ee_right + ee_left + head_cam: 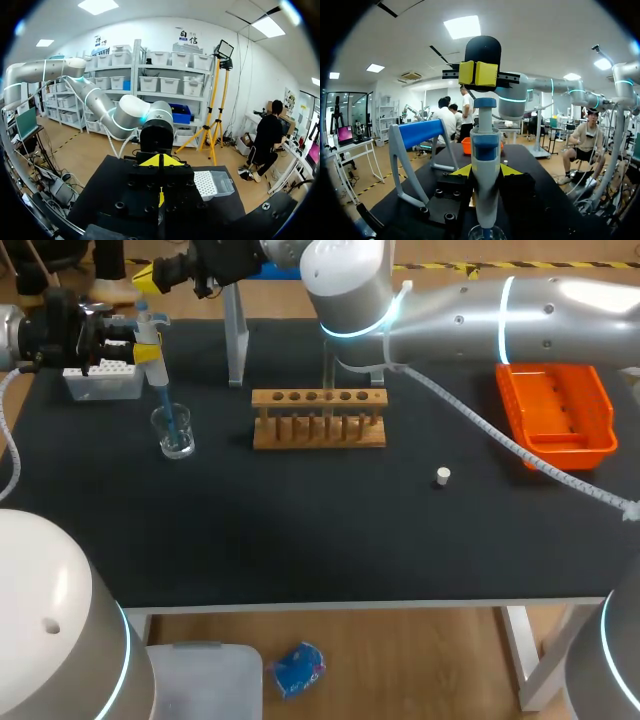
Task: Invert the test tube, pick up the pipette, mount the tip to pipette, aspirate from beaker and dispense into the tube, eject the tip, return the pipette, and cap with the stopper.
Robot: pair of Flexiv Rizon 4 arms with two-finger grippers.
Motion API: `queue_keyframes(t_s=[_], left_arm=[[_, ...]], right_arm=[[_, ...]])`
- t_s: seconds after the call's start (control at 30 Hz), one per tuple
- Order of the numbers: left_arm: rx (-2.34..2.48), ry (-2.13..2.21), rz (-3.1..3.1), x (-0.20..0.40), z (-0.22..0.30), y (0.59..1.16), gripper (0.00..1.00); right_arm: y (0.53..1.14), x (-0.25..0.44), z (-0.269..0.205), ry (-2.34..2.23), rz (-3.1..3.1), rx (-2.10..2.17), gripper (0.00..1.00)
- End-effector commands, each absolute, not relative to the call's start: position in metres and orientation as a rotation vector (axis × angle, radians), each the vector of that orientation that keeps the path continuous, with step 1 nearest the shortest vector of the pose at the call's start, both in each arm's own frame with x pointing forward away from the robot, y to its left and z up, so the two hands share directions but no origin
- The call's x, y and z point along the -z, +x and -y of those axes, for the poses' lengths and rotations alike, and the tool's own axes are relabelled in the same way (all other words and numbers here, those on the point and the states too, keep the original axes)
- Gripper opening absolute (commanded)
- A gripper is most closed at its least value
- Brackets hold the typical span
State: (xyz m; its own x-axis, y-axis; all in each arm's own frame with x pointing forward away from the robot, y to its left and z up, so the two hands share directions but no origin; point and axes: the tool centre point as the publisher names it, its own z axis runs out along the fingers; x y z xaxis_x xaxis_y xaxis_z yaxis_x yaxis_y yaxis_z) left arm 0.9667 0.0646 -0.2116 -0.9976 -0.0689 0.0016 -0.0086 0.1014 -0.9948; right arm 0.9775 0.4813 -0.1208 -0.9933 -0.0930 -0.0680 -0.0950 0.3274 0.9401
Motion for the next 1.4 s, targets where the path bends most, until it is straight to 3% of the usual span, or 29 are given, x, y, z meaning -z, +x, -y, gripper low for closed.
queue_keyframes(t_s=[0.03,1.4], left_arm=[[2.077,-0.076,-2.298,0.212,-0.065,0.968,0.00],[2.077,-0.076,-2.298,0.212,-0.065,0.968,0.00]], right_arm=[[0.981,0.123,-0.487,-0.185,-2.567,-1.811,0.00],[0.978,0.135,-0.488,-0.185,-2.597,-1.802,0.00]])
